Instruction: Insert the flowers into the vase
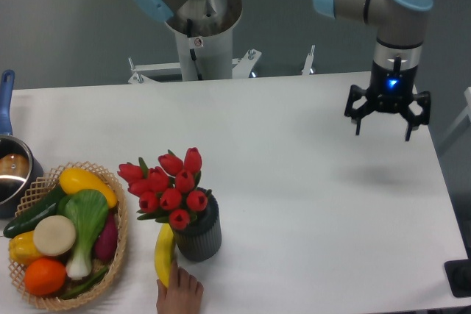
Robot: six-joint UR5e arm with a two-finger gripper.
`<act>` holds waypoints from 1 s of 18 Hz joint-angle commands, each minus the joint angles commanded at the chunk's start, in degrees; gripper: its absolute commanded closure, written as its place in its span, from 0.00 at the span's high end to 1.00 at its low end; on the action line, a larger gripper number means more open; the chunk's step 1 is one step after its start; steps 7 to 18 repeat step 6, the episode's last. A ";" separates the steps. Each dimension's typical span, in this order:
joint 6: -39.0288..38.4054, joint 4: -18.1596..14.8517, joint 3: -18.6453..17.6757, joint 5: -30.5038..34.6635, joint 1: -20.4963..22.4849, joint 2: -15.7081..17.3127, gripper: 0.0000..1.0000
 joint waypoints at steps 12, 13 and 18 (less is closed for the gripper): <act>0.80 0.09 0.09 0.46 0.97 0.00 1.00; 0.80 0.09 0.09 0.46 0.97 0.00 1.00; 0.80 0.09 0.09 0.46 0.97 0.00 1.00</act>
